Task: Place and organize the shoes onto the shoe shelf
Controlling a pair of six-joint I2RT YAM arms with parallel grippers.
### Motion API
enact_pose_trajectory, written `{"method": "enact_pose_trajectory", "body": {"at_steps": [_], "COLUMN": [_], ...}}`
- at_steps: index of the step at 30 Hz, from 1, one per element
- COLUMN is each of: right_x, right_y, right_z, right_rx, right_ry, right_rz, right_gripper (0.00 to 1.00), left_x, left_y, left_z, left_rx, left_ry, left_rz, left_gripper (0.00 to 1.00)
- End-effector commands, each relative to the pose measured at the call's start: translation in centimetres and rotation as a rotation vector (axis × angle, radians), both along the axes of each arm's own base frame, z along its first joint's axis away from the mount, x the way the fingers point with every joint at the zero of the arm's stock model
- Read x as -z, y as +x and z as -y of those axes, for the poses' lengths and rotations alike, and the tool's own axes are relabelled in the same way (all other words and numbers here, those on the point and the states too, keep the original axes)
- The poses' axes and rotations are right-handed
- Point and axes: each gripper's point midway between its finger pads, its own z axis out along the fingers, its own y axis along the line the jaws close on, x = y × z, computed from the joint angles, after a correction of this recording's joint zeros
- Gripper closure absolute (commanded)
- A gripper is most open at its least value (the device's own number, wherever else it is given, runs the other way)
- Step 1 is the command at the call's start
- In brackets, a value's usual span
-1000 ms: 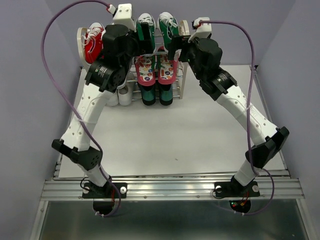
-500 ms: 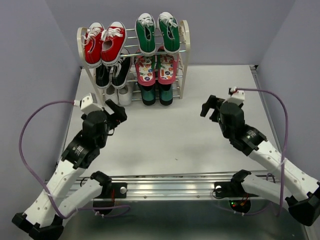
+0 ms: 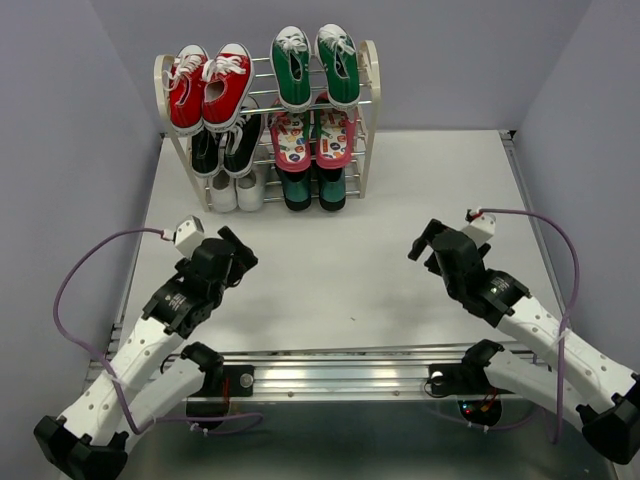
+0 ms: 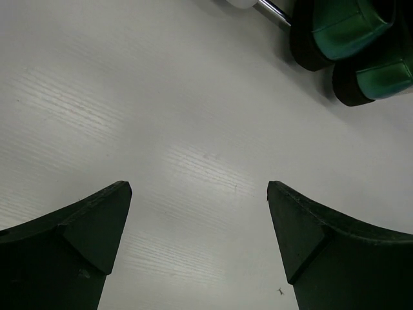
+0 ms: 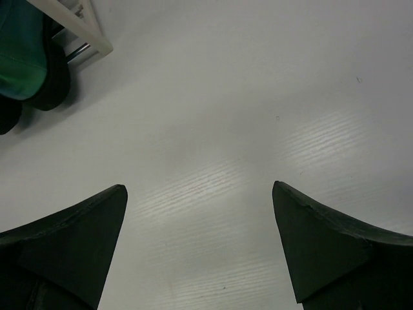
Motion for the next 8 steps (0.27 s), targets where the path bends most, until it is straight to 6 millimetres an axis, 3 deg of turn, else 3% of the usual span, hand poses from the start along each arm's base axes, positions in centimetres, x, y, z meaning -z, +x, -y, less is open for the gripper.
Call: {"method": "enact_pose_trajectory", "body": {"at_steps": [1,8], "right_x": [-1.38,-2.30], "right_y": [0.15,0.04], "right_z": [0.89,1.68], "right_rx": [0.073,0.114], "right_ry": [0.031,0.037], "right_rz": [0.052,0.076], "right_gripper": [0.00,0.00], "left_x": [-2.57,-2.89], "left_y": [0.07,-0.25], "left_z": [-0.48,-1.13], "left_rx": [-0.030,-0.044], "left_ry": [-0.032,0.008], "left_rz": [0.075,0.045], "left_gripper": [0.01,0.01]}}
